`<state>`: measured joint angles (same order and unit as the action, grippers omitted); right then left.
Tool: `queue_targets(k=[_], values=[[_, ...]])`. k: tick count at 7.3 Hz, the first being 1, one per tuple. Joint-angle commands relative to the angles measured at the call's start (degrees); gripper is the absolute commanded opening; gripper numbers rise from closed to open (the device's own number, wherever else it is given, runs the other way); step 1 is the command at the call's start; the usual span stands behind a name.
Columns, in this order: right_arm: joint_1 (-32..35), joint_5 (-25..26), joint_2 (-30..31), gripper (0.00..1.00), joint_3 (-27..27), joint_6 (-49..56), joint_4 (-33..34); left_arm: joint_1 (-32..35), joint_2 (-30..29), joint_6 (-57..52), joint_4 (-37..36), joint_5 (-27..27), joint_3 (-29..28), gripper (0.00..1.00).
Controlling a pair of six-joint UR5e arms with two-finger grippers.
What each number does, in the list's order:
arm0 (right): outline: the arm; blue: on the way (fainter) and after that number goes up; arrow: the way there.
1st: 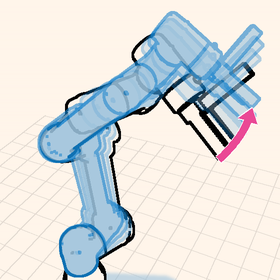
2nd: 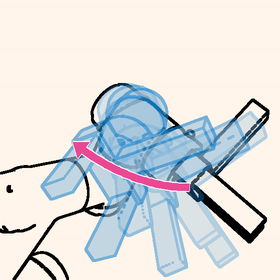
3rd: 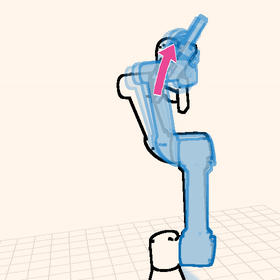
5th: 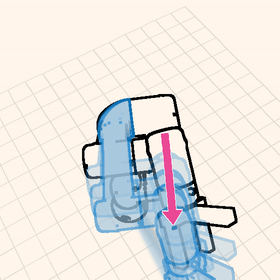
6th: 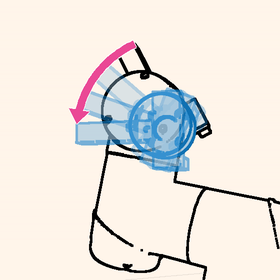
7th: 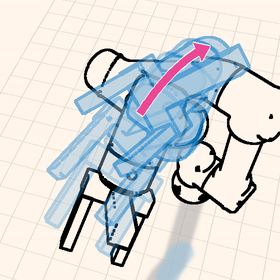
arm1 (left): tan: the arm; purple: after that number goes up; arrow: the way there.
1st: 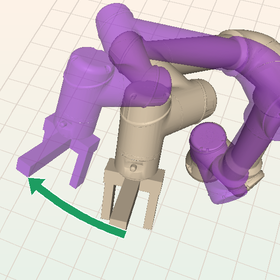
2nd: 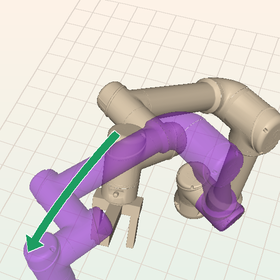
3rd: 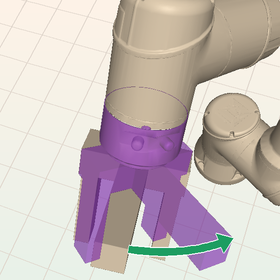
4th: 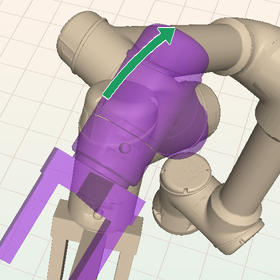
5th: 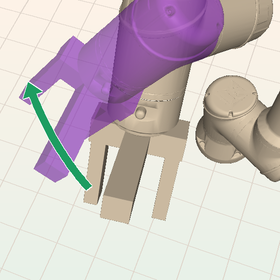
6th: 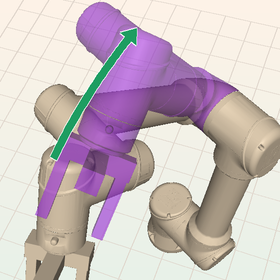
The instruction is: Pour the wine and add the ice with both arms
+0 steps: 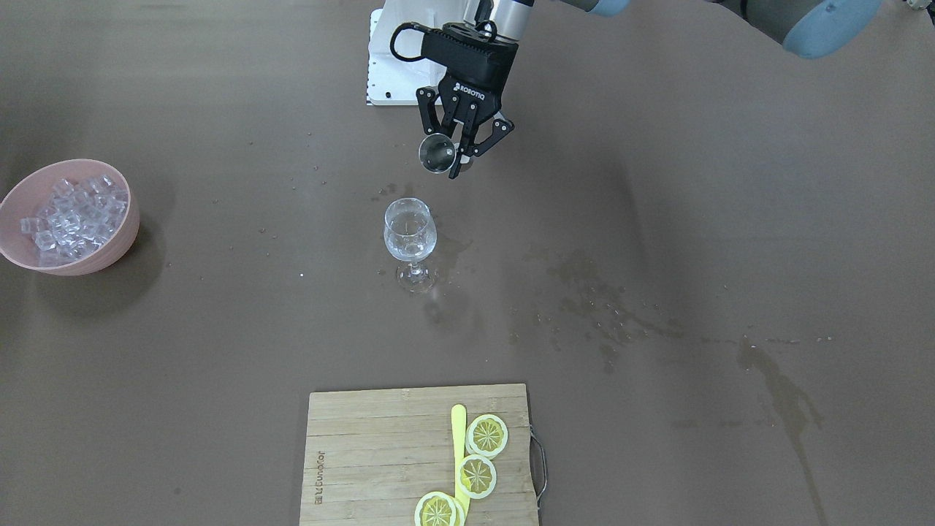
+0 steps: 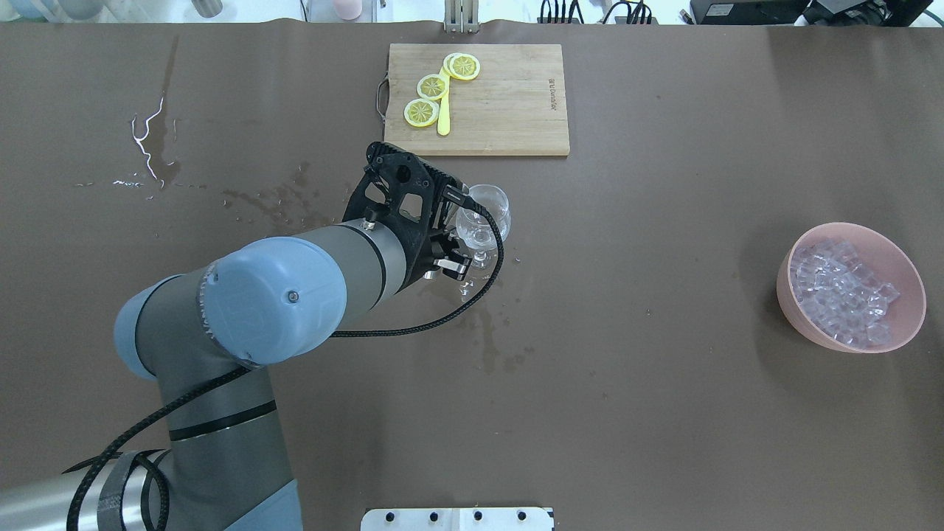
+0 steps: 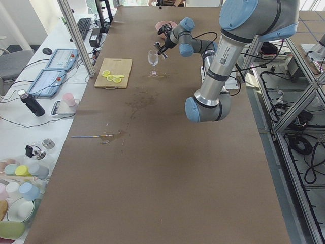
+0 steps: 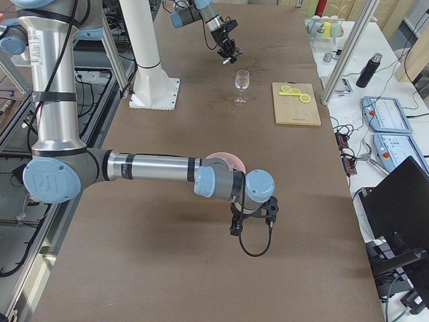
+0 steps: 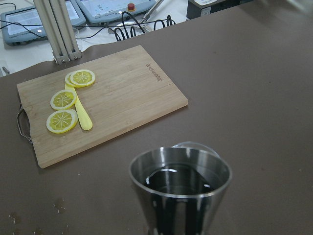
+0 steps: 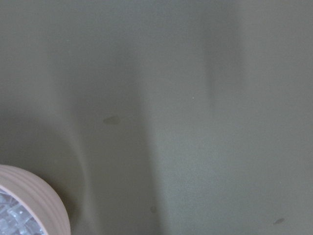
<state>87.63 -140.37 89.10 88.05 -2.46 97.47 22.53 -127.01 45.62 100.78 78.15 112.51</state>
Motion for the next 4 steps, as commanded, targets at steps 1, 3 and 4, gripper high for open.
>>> queue_targets(k=[1, 3, 4], values=[[0.0, -0.08, -0.33, 1.0, -0.43, 0.0, 0.0, -0.12, -2.09, -0.1, -3.28, 0.16, -0.37, 0.0], [0.0, -0.08, -0.5, 1.0, -0.86, 0.0, 0.0, -0.12, -5.34, -0.45, -9.78, 0.25, -0.45, 0.0], [0.0, -0.08, -0.5, 1.0, -0.95, 0.0, 0.0, -0.12, -6.83, -0.45, -13.29, 0.77, -0.45, 0.0]])
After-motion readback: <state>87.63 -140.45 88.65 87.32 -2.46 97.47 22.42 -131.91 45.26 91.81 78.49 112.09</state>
